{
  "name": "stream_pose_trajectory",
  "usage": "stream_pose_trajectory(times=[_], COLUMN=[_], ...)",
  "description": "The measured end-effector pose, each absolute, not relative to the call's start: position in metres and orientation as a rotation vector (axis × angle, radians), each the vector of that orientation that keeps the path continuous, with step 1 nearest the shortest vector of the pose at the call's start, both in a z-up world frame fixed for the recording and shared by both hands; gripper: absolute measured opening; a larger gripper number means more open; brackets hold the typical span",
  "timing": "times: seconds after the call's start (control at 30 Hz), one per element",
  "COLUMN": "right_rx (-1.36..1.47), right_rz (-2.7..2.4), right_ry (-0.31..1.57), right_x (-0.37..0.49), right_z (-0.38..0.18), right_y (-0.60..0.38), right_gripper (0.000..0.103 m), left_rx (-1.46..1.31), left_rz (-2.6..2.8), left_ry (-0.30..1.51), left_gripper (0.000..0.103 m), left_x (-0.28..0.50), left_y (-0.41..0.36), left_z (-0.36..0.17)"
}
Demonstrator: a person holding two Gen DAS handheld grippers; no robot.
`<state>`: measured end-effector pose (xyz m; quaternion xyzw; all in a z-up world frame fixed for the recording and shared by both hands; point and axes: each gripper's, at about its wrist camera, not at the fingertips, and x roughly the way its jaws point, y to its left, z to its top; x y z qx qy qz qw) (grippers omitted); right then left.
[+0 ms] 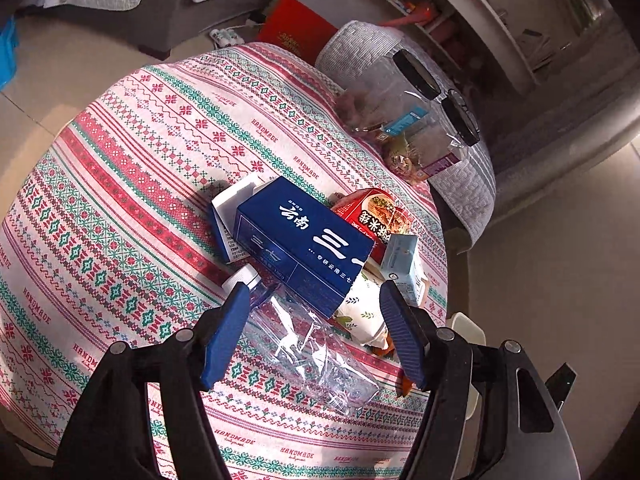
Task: Collect trash
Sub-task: 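Grasp the blue box with the left gripper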
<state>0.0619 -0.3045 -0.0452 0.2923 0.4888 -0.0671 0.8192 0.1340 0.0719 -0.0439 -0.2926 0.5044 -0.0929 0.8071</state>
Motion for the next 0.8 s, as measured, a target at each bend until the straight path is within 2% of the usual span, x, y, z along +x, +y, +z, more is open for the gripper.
stream_pose_trajectory(times=[0.53, 0.8], right_rx=[0.562, 0.569], right_rz=[-0.058, -0.062], right_ry=[1.124, 1.147], right_x=[0.092, 0.1], right_z=[-0.064, -0.073], right_y=[-0.268, -0.267], right_gripper=[0.051, 0.051], left_rx=[-0.912, -1.031], left_rz=[-0.204, -0.194], left_ry=[1.206, 1.164], left_gripper=[0.068, 0.068], left_x=[0.188, 0.2], left_y=[0.06, 0.065], left_z=[-0.107, -0.124])
